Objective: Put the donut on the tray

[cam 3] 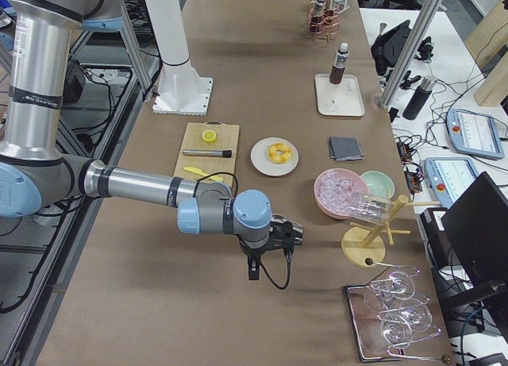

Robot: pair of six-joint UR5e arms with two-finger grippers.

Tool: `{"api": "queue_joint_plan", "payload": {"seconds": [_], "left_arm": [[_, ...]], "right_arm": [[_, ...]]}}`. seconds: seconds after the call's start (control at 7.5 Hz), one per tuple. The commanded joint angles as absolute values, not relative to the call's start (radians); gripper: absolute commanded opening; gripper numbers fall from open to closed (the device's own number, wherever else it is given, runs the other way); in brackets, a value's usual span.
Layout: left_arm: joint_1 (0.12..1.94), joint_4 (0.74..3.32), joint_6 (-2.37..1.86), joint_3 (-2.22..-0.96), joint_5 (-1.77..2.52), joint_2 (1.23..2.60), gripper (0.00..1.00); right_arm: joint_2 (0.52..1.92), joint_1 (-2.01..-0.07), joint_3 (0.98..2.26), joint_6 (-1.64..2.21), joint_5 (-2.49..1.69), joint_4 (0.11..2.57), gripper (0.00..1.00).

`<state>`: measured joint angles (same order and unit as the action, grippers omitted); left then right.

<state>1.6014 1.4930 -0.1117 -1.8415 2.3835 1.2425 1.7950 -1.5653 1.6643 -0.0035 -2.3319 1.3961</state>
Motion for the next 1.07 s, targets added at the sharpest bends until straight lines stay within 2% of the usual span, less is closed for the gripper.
{"api": "queue_joint_plan", "payload": {"seconds": [0.0,0.93], "left_arm": [[1.601,1.491,-0.112,-1.839,2.382,1.249,0.98],[1.606,1.491,-0.112,-1.842,2.379,1.246,0.98]], "right_arm": [[1.802,-1.574,1.661,-0.003,-2.339,1.391,1.00],[1.821,-1.608,1.667,-0.003,-2.425,1.387,1.00]]}}
